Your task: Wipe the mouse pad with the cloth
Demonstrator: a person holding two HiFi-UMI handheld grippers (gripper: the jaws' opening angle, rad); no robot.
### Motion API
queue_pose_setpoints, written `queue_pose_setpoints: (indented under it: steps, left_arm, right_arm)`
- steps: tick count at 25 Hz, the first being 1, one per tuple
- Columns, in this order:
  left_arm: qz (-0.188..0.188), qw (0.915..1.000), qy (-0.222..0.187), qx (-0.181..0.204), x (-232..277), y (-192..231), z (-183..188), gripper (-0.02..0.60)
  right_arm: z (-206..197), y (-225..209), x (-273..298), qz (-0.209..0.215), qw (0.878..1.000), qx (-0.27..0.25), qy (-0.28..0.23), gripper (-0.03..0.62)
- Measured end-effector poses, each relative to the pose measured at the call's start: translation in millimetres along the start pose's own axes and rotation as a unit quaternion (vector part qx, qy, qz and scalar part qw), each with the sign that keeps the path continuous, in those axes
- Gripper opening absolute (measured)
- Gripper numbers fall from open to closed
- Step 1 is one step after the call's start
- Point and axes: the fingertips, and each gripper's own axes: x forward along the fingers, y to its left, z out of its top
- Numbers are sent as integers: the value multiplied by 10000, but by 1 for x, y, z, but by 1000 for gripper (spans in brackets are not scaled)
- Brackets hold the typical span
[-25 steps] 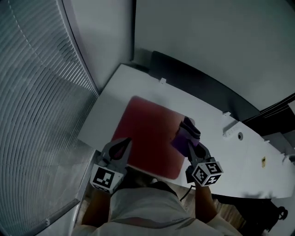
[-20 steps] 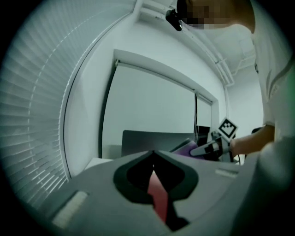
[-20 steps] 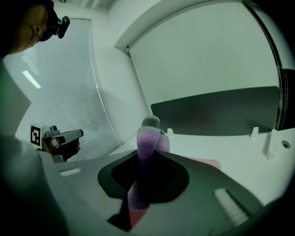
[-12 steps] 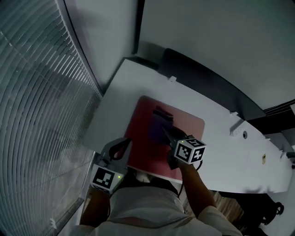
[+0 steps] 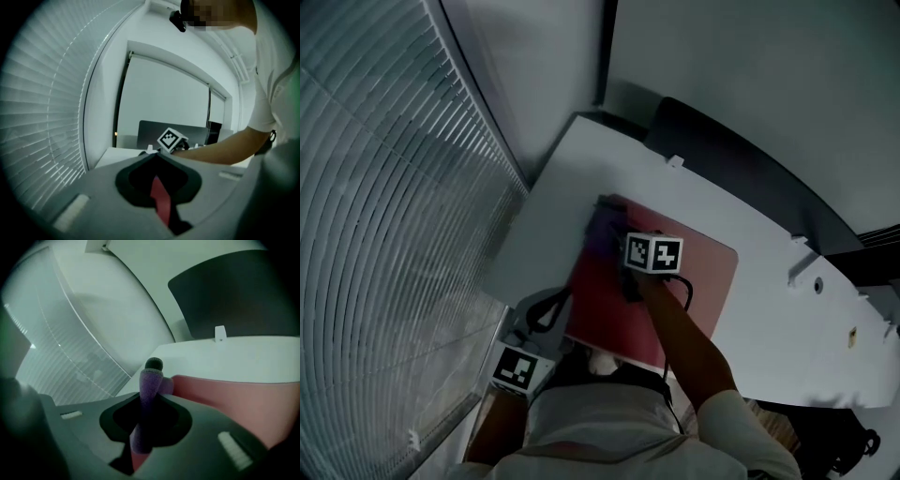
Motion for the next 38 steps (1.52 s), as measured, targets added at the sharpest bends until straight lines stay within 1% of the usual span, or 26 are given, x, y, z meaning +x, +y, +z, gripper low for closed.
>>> queue_pose_setpoints:
  steps: [2,4,7,10,15,21,27,31,34,36,38]
  left_arm:
    - [8,10000,-1,-55,2,0,-6,2]
    - [3,9999,56,-89,2,-2,-4,2]
    - [-28,9999,71,-103,5,-7,5,2]
    - [-106,9999,48,-43,12,-14,7,2]
    - [-336,9994,71,-56,31,-38,15,2]
    - [-673,9976,16,165,60,-73,30,2]
    - [-990,9949,21,185,84,-115,32,2]
    - [-1162,9930,-11,220,94,-138,36,2]
    - [-1304,9911,19,260,102,-153,37,2]
    - [-1382,9899,8,323,106,-158,36,2]
    - [-1432,9893,-30,294,110,-164,37,2]
  right_arm:
    - [-6,-16,12,-246,9996,-8,164,49]
    - [-8,-25,11,-400,9989,45,228,49]
    - [-9,-41,1,-579,9979,144,232,49]
    - [-11,-66,-13,-774,9964,285,178,49]
    - [-19,-106,-58,-1067,9932,455,91,49]
    - [-32,-158,-113,-1398,9873,755,-80,49]
    - [-48,-211,-167,-1794,9797,882,-157,49]
    - [-62,-245,-211,-2086,9729,978,-173,49]
    - [-73,-270,-246,-2402,9649,1042,-178,49]
    - [-82,-285,-261,-2603,9592,1085,-201,49]
    - [-89,-297,-275,-2756,9548,1091,-208,49]
